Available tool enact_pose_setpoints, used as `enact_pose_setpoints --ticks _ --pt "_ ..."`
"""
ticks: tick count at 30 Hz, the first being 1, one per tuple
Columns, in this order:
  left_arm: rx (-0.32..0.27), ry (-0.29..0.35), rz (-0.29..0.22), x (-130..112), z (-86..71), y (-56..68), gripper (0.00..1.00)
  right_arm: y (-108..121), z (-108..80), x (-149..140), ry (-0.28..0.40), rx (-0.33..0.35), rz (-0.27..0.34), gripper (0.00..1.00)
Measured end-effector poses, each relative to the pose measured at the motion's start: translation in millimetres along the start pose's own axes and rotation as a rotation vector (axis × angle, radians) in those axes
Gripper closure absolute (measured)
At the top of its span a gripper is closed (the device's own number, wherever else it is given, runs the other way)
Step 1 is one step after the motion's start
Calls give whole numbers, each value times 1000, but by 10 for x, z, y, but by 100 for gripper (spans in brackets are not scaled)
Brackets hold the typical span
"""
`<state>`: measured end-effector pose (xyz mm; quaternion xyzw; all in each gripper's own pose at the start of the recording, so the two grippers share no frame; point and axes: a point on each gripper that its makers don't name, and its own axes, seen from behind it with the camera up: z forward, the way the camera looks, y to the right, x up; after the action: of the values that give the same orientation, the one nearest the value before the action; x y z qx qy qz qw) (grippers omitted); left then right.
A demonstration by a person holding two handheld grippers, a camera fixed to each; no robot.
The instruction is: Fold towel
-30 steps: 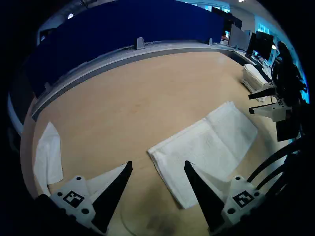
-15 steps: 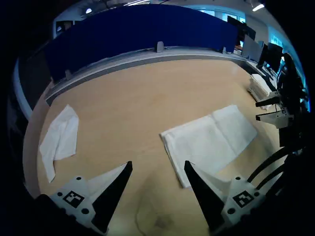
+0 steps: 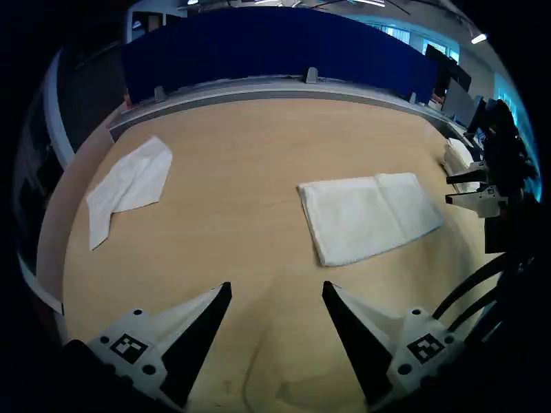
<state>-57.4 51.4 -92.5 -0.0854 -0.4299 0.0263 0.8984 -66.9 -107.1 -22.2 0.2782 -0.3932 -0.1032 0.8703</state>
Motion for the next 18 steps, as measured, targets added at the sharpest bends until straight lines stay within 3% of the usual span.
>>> enact_pose_setpoints --ticks 13,18 --pt "27 7 -50 -242 -320 -23 2 -198 74 -483 -129 76 -139 3" --pt "36 -1 -71 -360 -391 -49 2 -205 105 -576 -154 86 -150 13"
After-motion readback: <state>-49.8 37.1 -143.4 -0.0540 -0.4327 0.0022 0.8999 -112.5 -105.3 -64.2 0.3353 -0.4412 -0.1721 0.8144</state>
